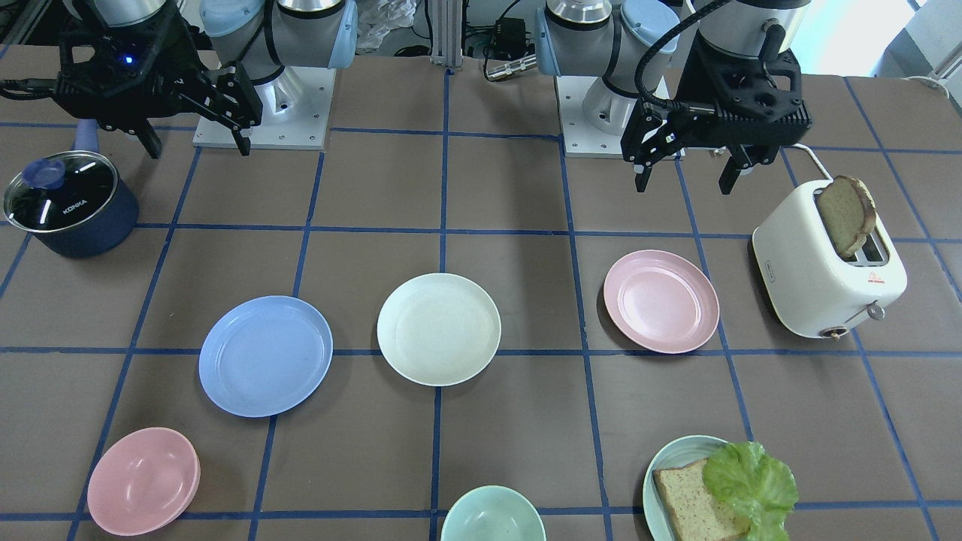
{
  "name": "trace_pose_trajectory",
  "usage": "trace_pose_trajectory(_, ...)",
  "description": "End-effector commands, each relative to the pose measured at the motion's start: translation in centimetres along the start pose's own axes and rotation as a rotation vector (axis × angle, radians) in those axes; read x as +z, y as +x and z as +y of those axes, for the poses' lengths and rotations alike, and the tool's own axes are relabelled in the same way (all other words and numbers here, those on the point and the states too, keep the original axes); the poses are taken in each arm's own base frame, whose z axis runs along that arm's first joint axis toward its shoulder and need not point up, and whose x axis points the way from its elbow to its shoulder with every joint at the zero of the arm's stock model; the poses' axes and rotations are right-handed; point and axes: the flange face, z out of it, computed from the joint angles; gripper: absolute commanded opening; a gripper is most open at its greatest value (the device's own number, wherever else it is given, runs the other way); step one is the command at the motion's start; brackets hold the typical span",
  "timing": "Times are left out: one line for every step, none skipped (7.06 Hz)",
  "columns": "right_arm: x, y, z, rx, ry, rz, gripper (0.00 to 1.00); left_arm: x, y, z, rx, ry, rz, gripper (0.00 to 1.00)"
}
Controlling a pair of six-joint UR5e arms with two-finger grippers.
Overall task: Stack three plates with pink and blue
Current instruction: 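Move the left gripper from the green plate toward the pink plate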
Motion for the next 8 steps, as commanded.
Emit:
trace_pose_trajectory(0.0, 0.0, 0.0, 0.001, 0.0, 0.0, 1.0, 0.5, 0.0, -0.4, 0.006, -0.007, 0.002, 1.0)
trace_pose_trajectory(0.0, 0.0, 0.0, 0.0, 0.0, 0.0, 1.0, 0.8, 0.0, -0.6, 0.013, -0.01, 0.003, 1.0)
trace_pose_trajectory(0.0, 0.0, 0.0, 0.0, 0.0, 0.0, 1.0, 1.0, 0.0, -0.8, 0.015, -0.007, 0.002, 1.0)
trace_pose_trajectory(0.0, 0.0, 0.0, 0.001, 0.0, 0.0, 1.0, 1.5, 0.0, -0.6, 0.015, -0.018, 0.003, 1.0)
trace_pose_trajectory(-0.1, 0.0, 0.1, 0.001, 0.002, -0.001, 1.0, 2.7, 0.0, -0.2, 0.018, -0.041, 0.004, 1.0)
trace_pose_trajectory(-0.1, 0.0, 0.1, -0.003, 0.0, 0.0, 1.0, 4.1, 0.1, 0.2, 0.02, -0.068, 0.008, 1.0)
trace_pose_trajectory(0.0, 0.1, 0.0, -0.005, -0.001, 0.0, 1.0, 5.1, 0.2, 0.7, 0.025, -0.089, 0.011, 1.0)
trace_pose_trajectory(0.0, 0.2, 0.0, -0.007, -0.003, 0.003, 1.0, 6.3, 0.3, 1.2, 0.024, -0.115, 0.011, 1.0)
